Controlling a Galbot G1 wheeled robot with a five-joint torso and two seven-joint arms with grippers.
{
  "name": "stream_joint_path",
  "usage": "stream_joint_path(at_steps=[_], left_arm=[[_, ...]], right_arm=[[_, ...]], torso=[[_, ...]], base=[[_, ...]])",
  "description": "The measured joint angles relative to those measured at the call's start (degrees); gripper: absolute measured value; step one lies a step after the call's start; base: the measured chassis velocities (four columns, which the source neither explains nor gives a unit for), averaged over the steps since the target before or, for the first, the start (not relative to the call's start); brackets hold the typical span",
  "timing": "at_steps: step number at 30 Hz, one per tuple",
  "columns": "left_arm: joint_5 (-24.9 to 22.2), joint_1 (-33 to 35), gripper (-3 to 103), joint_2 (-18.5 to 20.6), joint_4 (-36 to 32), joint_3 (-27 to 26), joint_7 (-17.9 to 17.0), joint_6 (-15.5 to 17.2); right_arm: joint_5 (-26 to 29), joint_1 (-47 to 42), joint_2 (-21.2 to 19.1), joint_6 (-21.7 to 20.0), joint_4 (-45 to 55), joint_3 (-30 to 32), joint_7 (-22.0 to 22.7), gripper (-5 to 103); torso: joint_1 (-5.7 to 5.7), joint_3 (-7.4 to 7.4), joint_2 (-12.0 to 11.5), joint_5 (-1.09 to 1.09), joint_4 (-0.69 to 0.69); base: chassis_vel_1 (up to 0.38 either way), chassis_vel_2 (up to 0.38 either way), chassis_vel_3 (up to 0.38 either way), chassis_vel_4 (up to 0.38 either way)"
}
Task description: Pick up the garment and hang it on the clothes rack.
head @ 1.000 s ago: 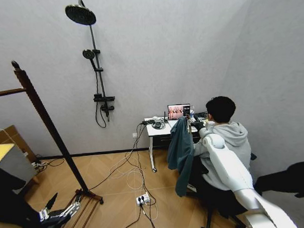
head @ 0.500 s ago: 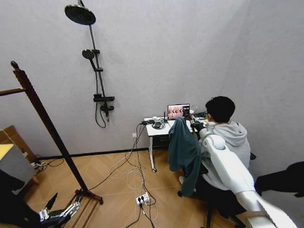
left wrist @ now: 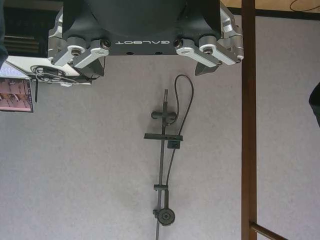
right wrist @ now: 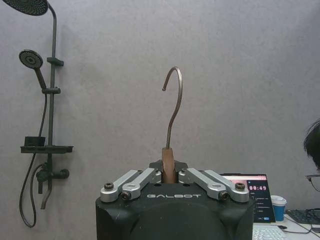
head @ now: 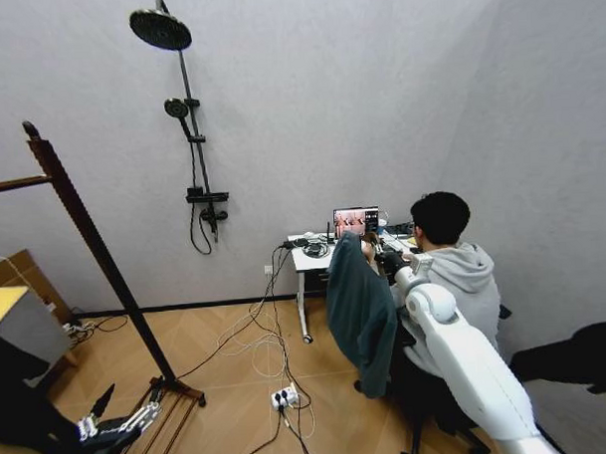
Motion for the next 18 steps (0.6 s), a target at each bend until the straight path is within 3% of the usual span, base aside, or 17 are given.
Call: stream_joint_path(at_steps=[8,18], left_arm=[[0.0,0.0,100,0.0,0.0,0.0,0.0,0.0],[0.0,0.0,100,0.0,0.0,0.0,0.0,0.0]], right_arm=[[-0.9,-7.2,1.2,-0.6,7.1,2.4,0.3,9],[-1.0,-8.4,1.9,-1.0,9.2,2.1,0.2,9]], torso=[[0.00,0.00,0.0,0.00,-0.01],[0.00,0.01,0.0,0.00,0.00]], base=[[0.000,0.000,0.000,0.000],[0.000,0.000,0.000,0.000]])
